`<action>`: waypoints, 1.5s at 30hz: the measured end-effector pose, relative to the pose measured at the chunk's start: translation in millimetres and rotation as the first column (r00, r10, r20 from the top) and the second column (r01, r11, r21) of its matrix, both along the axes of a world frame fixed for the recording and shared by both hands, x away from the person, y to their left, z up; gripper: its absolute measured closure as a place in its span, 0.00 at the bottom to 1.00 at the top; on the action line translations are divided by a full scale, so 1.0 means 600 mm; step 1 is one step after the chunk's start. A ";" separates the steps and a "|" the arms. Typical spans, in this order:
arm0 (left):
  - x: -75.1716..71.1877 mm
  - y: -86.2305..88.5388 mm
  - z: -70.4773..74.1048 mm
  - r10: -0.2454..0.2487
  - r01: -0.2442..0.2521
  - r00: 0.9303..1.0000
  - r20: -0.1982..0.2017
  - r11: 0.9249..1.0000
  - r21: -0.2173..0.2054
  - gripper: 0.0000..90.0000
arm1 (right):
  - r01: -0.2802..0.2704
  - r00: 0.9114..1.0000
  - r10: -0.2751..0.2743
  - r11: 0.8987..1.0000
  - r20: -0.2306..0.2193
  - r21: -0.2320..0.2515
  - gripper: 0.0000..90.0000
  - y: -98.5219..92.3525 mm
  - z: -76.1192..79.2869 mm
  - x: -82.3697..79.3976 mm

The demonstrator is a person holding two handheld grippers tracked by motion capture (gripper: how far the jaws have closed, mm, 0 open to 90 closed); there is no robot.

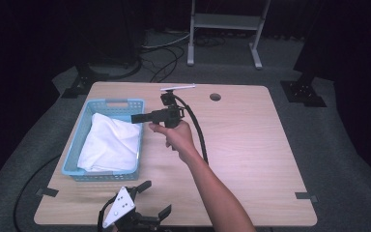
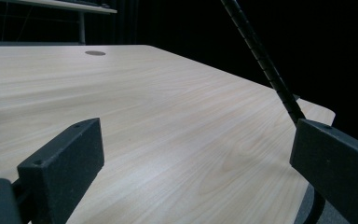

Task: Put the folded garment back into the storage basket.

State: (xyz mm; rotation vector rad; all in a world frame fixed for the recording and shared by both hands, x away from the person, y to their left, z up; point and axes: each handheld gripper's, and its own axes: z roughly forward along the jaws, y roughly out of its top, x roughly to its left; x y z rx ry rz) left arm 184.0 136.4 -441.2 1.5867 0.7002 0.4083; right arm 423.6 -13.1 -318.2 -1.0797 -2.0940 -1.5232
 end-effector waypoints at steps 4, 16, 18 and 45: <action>0.003 -0.002 0.000 -0.002 0.002 1.000 -0.002 1.000 0.000 0.03 | 0.009 1.000 -0.009 1.000 -0.004 0.009 0.23 -0.026 -0.002 -0.004; 0.005 -0.005 -0.001 0.001 -0.001 1.000 0.000 1.000 0.007 0.03 | 0.029 0.999 -0.029 0.999 -0.019 0.026 0.22 -0.090 -0.018 -0.016; 0.005 -0.006 -0.001 -0.001 0.001 1.000 -0.001 1.000 0.010 0.03 | 0.031 0.999 -0.031 0.999 -0.021 0.024 0.20 -0.101 -0.021 -0.018; 0.006 -0.015 -0.008 -0.007 0.008 1.000 -0.005 0.999 0.054 0.03 | 0.091 0.995 -0.090 0.996 -0.049 0.014 0.16 -0.213 -0.052 -0.040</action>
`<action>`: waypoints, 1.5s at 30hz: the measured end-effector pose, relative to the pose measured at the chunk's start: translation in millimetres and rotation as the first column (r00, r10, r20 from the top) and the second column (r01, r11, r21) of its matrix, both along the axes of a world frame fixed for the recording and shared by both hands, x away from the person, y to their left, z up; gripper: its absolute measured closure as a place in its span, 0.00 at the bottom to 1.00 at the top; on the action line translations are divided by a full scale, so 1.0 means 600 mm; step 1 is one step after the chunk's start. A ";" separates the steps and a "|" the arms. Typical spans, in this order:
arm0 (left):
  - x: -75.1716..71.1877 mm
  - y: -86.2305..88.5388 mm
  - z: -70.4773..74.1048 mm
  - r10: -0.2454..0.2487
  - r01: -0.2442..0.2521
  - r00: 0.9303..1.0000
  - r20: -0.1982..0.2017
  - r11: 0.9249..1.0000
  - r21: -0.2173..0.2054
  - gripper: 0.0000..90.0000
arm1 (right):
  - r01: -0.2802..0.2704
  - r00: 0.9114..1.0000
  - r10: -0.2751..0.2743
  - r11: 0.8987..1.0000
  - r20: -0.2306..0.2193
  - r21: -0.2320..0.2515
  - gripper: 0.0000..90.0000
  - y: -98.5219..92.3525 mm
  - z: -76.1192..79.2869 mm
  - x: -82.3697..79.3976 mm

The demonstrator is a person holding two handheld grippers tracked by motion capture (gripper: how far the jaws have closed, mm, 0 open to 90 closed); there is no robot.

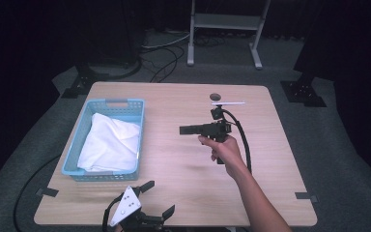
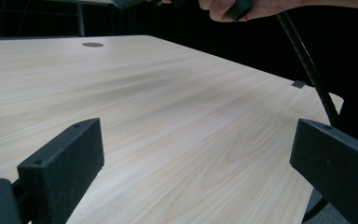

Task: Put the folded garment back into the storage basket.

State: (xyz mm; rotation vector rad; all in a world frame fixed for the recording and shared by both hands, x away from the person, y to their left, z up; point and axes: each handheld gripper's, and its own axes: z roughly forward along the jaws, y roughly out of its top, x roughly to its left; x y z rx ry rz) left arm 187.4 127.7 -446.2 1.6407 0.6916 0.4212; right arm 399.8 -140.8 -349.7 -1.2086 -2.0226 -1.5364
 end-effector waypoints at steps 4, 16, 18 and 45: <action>0.000 -0.001 0.000 0.001 -0.001 1.000 0.001 1.000 0.001 0.03 | 0.010 1.000 -0.010 1.000 -0.016 0.001 0.14 -0.015 -0.007 -0.004; -0.001 -0.007 -0.005 -0.006 0.006 1.000 -0.004 1.000 0.014 0.03 | 0.030 0.999 -0.030 1.000 -0.037 -0.010 0.13 -0.058 -0.024 -0.017; 0.000 -0.006 -0.005 -0.003 0.003 1.000 -0.004 1.000 0.013 0.03 | 0.039 0.999 -0.039 0.999 -0.035 -0.001 0.13 -0.065 -0.028 -0.019; -0.001 -0.008 -0.006 -0.005 0.005 1.000 -0.009 1.000 0.014 0.03 | 0.075 0.994 -0.076 0.997 -0.081 -0.025 0.13 -0.111 -0.081 -0.037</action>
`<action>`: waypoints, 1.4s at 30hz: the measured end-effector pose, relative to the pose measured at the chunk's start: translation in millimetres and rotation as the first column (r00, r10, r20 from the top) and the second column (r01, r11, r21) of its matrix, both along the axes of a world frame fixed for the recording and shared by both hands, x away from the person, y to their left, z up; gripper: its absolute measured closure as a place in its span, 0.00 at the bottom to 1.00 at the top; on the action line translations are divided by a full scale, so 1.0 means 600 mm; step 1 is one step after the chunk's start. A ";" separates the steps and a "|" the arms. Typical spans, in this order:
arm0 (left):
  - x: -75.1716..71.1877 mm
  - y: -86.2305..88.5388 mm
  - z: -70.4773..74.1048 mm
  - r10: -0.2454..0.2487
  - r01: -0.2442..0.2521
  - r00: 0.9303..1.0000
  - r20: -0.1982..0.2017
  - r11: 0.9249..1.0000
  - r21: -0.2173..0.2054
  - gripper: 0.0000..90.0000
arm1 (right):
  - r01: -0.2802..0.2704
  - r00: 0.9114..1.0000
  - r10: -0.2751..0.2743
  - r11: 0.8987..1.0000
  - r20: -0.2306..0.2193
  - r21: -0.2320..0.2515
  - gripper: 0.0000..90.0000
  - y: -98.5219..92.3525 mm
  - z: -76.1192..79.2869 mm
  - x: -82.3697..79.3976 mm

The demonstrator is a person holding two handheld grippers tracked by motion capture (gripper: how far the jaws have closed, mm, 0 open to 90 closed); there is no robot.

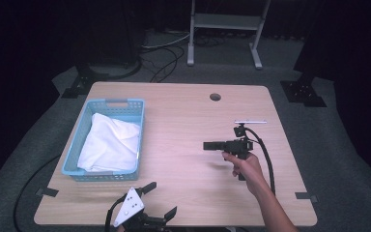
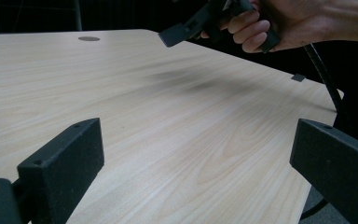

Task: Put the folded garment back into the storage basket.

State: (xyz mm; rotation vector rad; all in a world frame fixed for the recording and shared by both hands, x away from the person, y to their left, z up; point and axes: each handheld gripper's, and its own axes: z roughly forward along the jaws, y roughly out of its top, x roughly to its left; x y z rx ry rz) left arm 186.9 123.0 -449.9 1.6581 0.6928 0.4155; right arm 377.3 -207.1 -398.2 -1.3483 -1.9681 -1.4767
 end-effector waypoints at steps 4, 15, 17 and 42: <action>0.000 0.000 0.000 0.000 0.000 1.000 -0.001 1.000 0.001 0.03 | -0.003 1.000 0.003 1.000 0.000 -0.002 0.13 -0.001 -0.002 -0.001; -0.001 -0.002 0.000 -0.004 0.004 1.000 0.000 1.000 0.002 0.03 | 0.012 1.000 -0.012 1.000 -0.010 -0.004 0.13 -0.010 -0.016 -0.009; -0.001 -0.002 0.000 -0.005 0.005 1.000 0.000 1.000 0.002 0.03 | 0.014 1.000 -0.014 1.000 -0.012 -0.005 0.13 -0.014 -0.018 -0.011; -0.003 -0.006 -0.001 -0.012 0.012 1.000 0.000 1.000 0.008 0.03 | 0.022 1.000 -0.023 0.999 -0.019 -0.028 0.13 -0.033 -0.032 -0.026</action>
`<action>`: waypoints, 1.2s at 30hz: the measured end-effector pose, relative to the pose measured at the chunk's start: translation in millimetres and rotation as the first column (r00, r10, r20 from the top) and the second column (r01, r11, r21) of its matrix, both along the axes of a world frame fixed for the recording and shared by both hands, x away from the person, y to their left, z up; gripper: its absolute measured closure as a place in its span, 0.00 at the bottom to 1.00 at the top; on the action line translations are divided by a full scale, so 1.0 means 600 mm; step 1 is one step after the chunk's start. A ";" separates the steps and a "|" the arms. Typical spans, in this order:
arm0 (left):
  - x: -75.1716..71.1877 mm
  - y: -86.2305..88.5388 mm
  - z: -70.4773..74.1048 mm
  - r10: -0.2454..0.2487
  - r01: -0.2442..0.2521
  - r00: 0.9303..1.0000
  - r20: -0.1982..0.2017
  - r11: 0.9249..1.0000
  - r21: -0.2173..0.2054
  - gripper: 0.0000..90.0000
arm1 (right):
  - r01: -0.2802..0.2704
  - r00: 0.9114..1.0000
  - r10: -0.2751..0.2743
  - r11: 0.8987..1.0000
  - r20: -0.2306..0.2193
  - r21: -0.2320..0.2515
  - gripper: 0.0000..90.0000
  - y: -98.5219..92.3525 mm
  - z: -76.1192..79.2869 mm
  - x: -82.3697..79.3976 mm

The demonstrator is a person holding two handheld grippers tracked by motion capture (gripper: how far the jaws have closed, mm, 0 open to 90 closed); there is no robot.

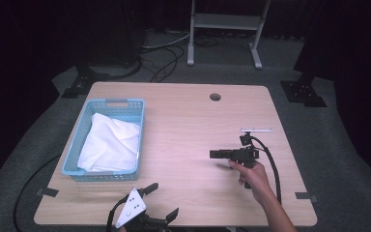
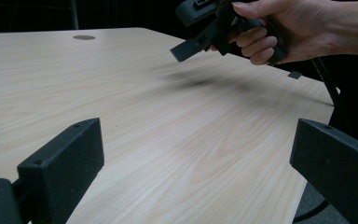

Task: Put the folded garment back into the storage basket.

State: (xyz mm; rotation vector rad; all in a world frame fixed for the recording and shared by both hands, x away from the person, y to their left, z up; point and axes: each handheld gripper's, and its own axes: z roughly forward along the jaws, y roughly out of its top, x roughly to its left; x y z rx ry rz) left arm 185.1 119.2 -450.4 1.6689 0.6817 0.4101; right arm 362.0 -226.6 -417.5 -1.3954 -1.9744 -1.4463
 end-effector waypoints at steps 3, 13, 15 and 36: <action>0.000 0.000 0.000 0.001 -0.001 1.000 -0.001 1.000 -0.001 0.03 | 0.000 1.000 0.000 1.000 0.002 0.003 0.13 -0.002 0.000 -0.001; -0.001 0.000 0.001 0.001 -0.001 1.000 0.000 1.000 -0.002 0.03 | 0.017 1.000 -0.017 1.000 0.005 0.012 0.13 -0.014 -0.010 -0.009; -0.001 -0.001 0.000 0.001 -0.001 1.000 -0.001 1.000 -0.002 0.03 | 0.021 1.000 -0.021 1.000 0.009 0.015 0.13 -0.019 -0.012 -0.012; -0.001 -0.001 0.000 0.003 -0.003 1.000 -0.003 1.000 -0.006 0.03 | 0.034 0.996 -0.030 0.999 0.080 -0.043 0.13 -0.038 -0.019 -0.036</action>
